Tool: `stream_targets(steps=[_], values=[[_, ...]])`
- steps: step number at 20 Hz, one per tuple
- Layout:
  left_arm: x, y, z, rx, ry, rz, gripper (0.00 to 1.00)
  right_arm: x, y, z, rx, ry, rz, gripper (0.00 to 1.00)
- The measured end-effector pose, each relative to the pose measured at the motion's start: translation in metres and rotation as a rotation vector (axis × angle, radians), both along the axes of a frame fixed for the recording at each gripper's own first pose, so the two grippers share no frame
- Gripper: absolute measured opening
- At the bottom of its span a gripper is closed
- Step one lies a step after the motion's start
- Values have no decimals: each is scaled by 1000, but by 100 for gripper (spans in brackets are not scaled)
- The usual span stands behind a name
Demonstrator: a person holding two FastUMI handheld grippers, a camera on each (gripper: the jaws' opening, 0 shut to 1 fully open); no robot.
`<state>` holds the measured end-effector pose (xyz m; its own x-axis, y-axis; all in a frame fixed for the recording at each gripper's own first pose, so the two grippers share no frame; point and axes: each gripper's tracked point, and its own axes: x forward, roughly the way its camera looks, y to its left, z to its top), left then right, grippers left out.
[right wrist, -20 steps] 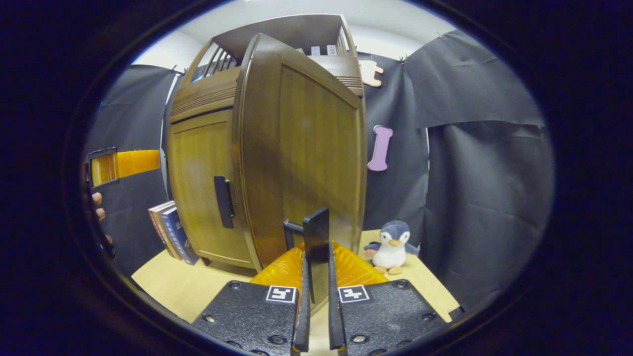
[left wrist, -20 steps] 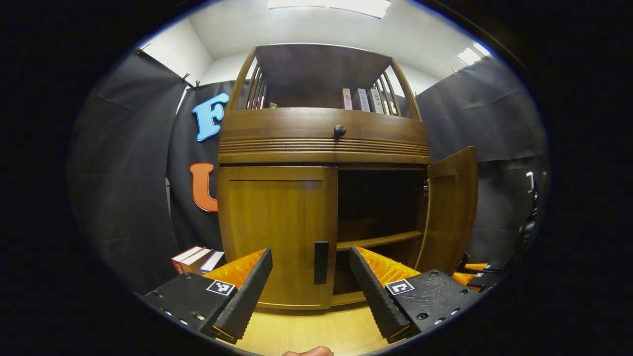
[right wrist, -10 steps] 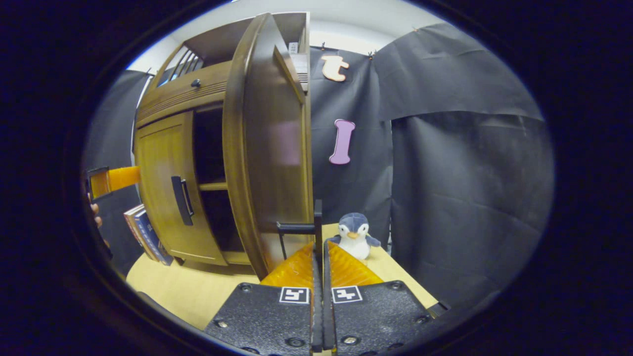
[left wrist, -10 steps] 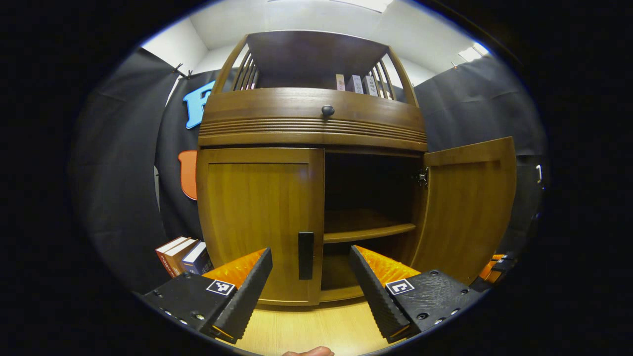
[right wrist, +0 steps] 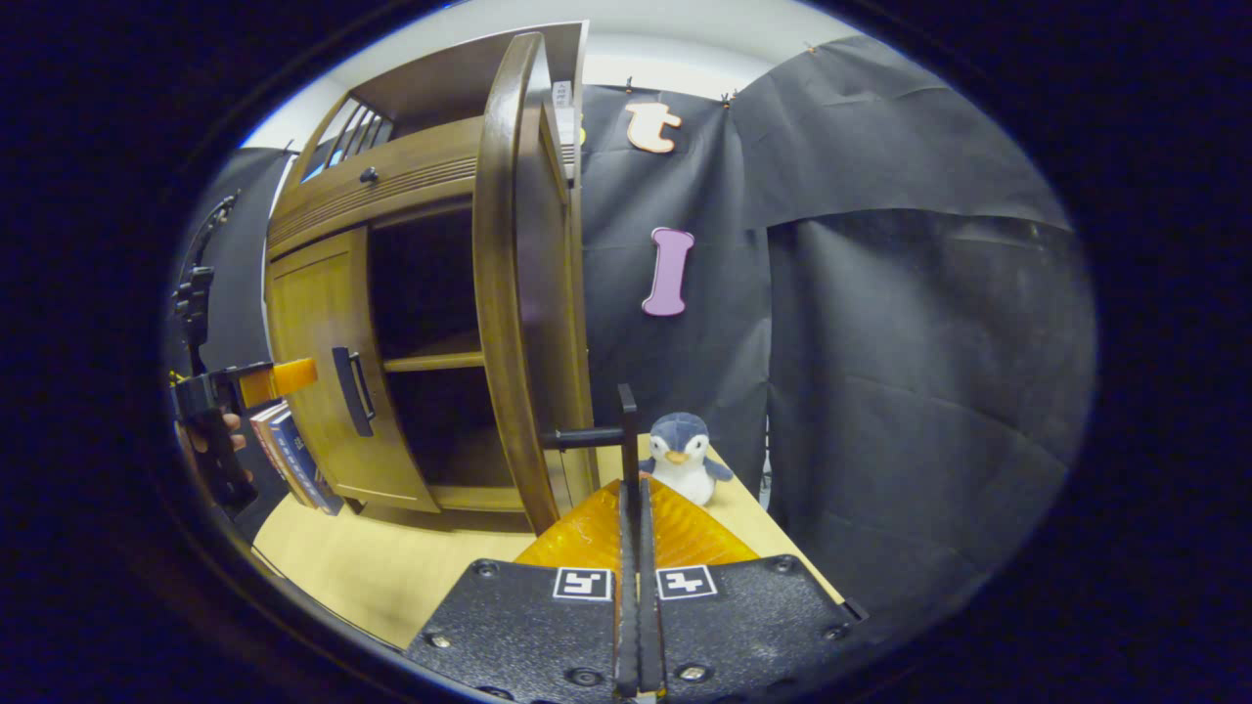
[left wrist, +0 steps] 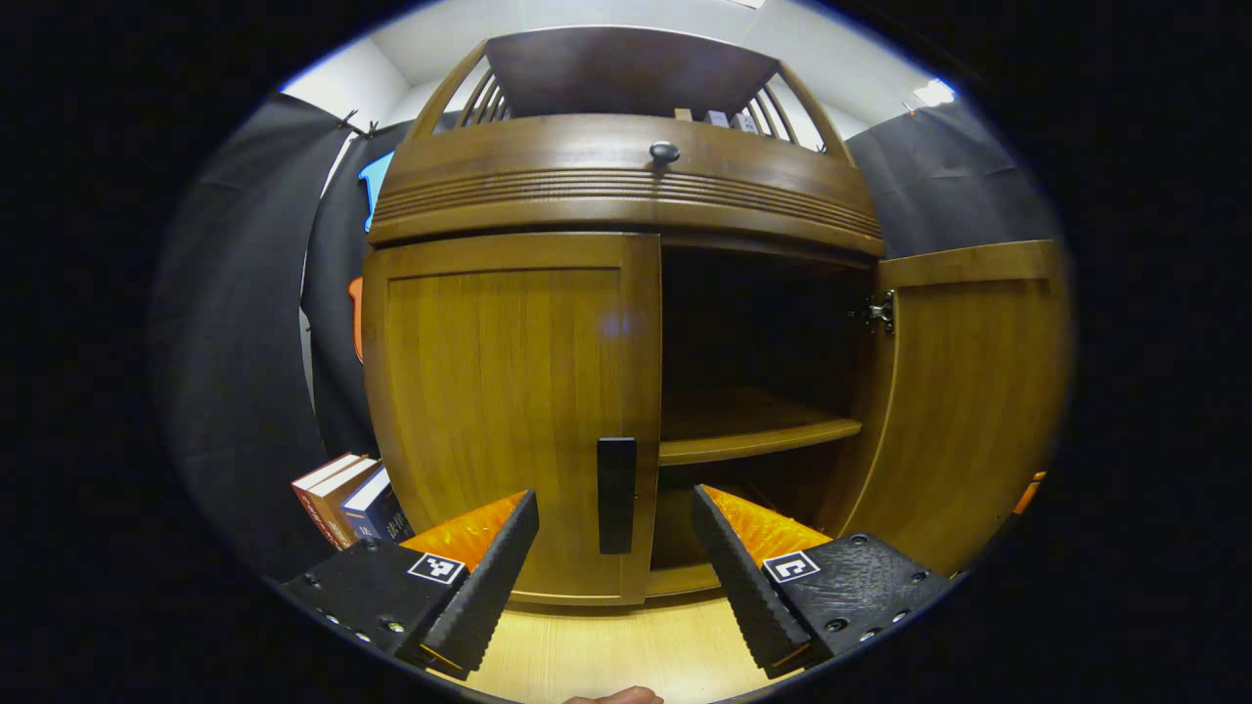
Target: Open the right door of the double-door shoe cabinet with the right hand, and open the left door with the left hand.
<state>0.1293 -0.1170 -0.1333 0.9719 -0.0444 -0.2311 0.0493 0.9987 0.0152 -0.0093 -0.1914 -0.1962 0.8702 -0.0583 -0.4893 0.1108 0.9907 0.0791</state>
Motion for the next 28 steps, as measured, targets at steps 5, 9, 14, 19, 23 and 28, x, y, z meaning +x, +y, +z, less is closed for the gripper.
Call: stream_targets(steps=[5, 9, 14, 19, 23, 28], values=[[38, 7, -31, -9, 67, 29, 95, -7, -30, 11, -52, -21, -77, 4], [59, 8, -44, -5, 85, 36, 95, -9, -28, 16, -27, -35, -91, 4], [85, 6, -57, 27, 72, 23, 95, -16, -20, 31, -42, -64, -87, 4], [92, 0, -59, 57, 26, -25, 76, -25, -11, 44, -51, -76, -77, 6], [92, -7, -59, 52, 21, -58, 49, -31, 1, 43, -40, -67, -55, 7], [90, -6, -61, 29, 32, -63, 40, -35, 14, 46, -57, -76, -31, 12]])
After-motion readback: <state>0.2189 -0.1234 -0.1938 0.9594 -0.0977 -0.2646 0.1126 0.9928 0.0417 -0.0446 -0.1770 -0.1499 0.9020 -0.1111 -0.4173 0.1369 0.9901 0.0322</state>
